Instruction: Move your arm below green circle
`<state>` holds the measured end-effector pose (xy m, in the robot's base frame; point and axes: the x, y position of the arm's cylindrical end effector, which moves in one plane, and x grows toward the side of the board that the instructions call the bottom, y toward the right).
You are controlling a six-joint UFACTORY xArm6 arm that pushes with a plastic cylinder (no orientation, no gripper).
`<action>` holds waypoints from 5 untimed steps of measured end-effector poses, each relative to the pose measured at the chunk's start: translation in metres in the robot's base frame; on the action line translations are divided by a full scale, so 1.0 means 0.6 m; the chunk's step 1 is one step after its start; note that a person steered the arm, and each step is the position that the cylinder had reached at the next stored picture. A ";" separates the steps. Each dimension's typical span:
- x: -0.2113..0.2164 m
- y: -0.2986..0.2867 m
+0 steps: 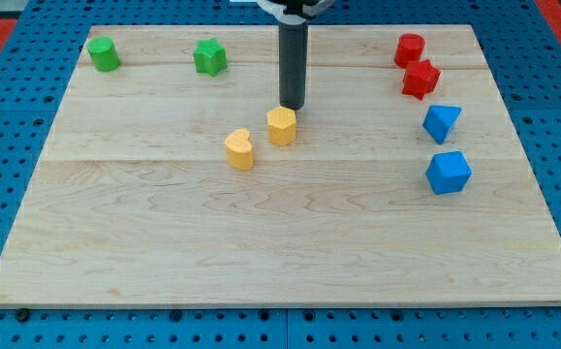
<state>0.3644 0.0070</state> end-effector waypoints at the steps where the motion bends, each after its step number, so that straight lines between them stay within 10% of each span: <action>1: 0.037 -0.070; 5: -0.008 -0.310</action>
<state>0.3596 -0.1790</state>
